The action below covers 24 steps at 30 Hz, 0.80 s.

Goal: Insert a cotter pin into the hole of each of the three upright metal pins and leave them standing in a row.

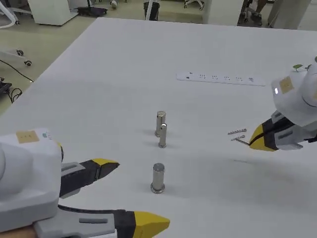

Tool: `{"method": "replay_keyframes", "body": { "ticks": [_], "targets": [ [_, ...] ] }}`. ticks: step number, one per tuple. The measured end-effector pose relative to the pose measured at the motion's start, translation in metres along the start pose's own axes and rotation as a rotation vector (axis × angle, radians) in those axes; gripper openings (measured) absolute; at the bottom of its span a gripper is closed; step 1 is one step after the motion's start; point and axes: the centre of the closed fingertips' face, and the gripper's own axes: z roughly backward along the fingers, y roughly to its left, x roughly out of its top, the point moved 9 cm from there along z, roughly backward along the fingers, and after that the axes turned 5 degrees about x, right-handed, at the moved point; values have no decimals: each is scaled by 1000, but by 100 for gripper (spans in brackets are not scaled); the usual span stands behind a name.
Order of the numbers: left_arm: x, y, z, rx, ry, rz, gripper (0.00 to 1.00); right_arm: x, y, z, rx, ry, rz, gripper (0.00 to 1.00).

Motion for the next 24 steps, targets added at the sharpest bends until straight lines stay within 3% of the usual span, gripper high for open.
{"method": "replay_keyframes", "body": {
  "ticks": [4, 7, 10, 13, 17, 21, 24],
  "targets": [
    [4, 1, 0, 5, -6, -4, 83, 4, 7, 5, -24, -54, -21, 2],
    [7, 2, -1, 2, -23, -14, 77, 9, 12, 7, -28, -115, -46, 2],
    [10, 3, -3, 2, -30, -3, 75, 11, 17, 10, -54, -126, -34, 2],
    [15, 5, -7, 45, -62, -35, 76, 15, 19, 14, -107, -165, -9, 2],
    [22, 6, -12, 59, -88, -12, 75, 17, 27, 17, -134, -199, -27, 2],
    [28, 6, -18, 41, -107, 28, 74, 20, 35, 19, -158, -213, -22, 2],
    [30, 5, -24, 29, -89, 40, 73, 24, 41, 22, -176, -224, -13, 2]
  ]
}}
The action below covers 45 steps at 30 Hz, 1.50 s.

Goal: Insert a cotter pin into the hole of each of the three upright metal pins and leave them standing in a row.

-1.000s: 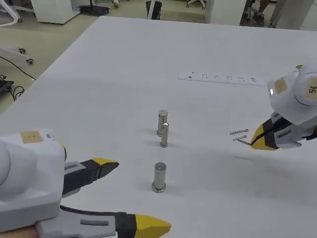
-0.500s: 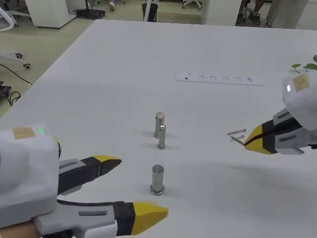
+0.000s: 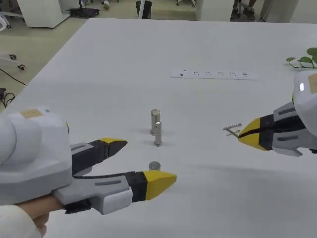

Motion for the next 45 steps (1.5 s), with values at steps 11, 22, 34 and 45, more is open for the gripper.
{"method": "replay_keyframes", "body": {
  "ticks": [11, 22, 34, 45],
  "targets": [
    [9, -10, -22, -58, 17, 10, 71, 11, 16, 8, -78, -40, 28, 2],
    [17, -19, -40, -117, 8, 115, 67, 14, 40, 7, -104, -55, 12, 2],
    [21, -26, -52, -146, -30, 136, 46, 22, 54, 8, -119, -77, 13, 2],
    [18, -39, -58, -226, 14, 222, 41, 31, 59, 10, -139, -75, 55, 2]
  ]
}}
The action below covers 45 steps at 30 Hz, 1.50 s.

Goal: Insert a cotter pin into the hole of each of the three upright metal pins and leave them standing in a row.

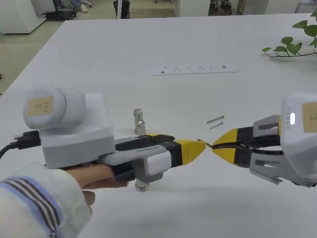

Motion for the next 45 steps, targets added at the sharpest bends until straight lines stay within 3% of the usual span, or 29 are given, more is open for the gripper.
{"method": "replay_keyframes", "body": {
  "ticks": [14, 16, 20, 26, 34, 36, 45],
  "targets": [
    [-3, -3, -7, -19, 69, 89, 24, 6, 4, -2, -10, 17, 58, 2],
    [-5, -3, -8, -16, 104, 130, 24, 7, 5, -2, -14, 17, 63, 2],
    [-5, -4, -8, -40, 98, 158, 18, 8, 7, -3, -12, 26, 79, 2],
    [-2, -5, -6, -49, 84, 156, 8, 9, 10, -4, -14, 35, 96, 2],
    [-4, -6, -7, -55, 108, 155, 4, 12, 10, -6, -17, 33, 109, 2],
    [-5, -7, -7, -55, 105, 128, 3, 13, 10, -6, -16, 40, 124, 2],
    [-3, -4, -4, -45, 110, 142, 2, 16, 9, -9, -20, 40, 140, 2]
  ]
}}
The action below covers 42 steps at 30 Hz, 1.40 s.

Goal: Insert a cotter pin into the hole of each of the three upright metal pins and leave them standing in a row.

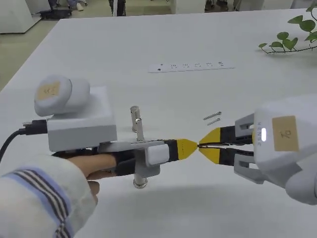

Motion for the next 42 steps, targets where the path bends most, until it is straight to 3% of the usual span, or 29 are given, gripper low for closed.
{"method": "replay_keyframes", "body": {
  "ticks": [4, 15, 21, 24, 28, 33, 37, 40, 42],
  "targets": [
    [2, 2, 2, 2, -6, 39, 2, 2, -2, 0, 1, -4, 11, 2],
    [3, 3, 4, 20, 21, 10, 0, 3, -3, -2, 29, -13, 11, 3],
    [3, 3, 5, 16, 23, 7, 0, 2, -5, -1, 44, -43, -21, 4],
    [4, 3, 5, 14, 20, 11, 0, 2, -6, -2, 52, -71, -58, 13],
    [4, 3, 6, 18, 17, -6, 0, -2, -8, -2, 61, -76, -105, 15],
    [3, 3, 10, 10, 22, -84, 0, -10, -9, 0, 113, -130, -251, 21],
    [4, 1, 15, -4, 12, -150, 0, -16, -13, 3, 135, -154, -323, 23],
    [5, 1, 18, -19, 17, -234, 0, -20, -14, 4, 157, -194, -380, 25],
    [3, -1, 23, -49, 42, -322, 0, -24, -14, 5, 210, -225, -456, 26]
  ]
}}
